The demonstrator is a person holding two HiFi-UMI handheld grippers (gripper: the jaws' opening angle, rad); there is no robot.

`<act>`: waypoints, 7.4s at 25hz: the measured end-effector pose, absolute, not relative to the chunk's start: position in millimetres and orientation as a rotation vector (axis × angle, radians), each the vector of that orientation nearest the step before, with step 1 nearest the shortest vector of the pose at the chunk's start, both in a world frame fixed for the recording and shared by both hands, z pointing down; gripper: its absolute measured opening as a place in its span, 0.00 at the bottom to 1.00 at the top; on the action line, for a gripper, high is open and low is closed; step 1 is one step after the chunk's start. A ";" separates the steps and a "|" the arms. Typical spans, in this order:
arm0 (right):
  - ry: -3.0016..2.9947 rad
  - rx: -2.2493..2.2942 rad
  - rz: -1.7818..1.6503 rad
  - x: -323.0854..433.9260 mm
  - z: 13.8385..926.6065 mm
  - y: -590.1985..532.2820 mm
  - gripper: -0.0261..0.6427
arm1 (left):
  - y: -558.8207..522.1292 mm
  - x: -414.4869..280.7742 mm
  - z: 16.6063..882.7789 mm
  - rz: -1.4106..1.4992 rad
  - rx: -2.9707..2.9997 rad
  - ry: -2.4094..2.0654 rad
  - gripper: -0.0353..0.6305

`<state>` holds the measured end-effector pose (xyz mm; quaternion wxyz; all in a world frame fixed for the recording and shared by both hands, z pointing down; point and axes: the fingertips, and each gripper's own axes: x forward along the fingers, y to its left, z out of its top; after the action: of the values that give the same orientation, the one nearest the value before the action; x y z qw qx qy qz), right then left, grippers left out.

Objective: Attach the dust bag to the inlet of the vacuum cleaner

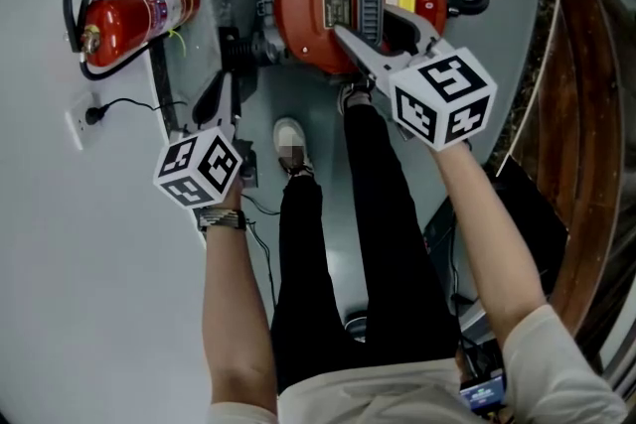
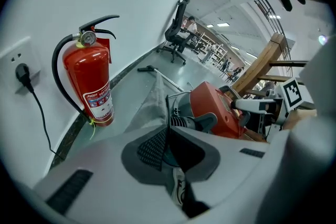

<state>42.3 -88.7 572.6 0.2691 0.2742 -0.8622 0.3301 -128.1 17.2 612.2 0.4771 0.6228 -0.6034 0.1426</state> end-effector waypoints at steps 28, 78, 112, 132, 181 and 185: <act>-2.383 0.830 0.877 44.9 568.5 -90.6 0.35 | 13.6 -116.1 607.5 0.244 1.586 -1.330 0.09; -2.384 0.827 0.873 45.2 568.2 -90.7 0.36 | 16.1 -127.5 609.8 0.709 1.478 -1.680 0.06; -2.382 0.822 0.875 44.7 567.7 -89.9 0.35 | 9.6 -126.3 608.4 0.617 1.672 -1.614 0.06; -2.382 0.828 0.868 44.6 568.6 -90.8 0.35 | 8.2 -116.8 606.4 0.563 1.747 -1.519 0.06; -2.380 0.841 0.851 43.9 568.7 -90.1 0.35 | 4.4 -92.9 603.0 0.546 1.847 -1.396 0.08; -2.382 0.848 0.849 44.7 568.8 -90.5 0.35 | 3.6 -88.9 602.6 0.542 1.858 -1.383 0.08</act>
<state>44.7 -90.5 568.8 0.2349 0.3092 -0.8680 0.3094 -88.9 3.6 602.6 0.3723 0.7250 -0.5395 0.2113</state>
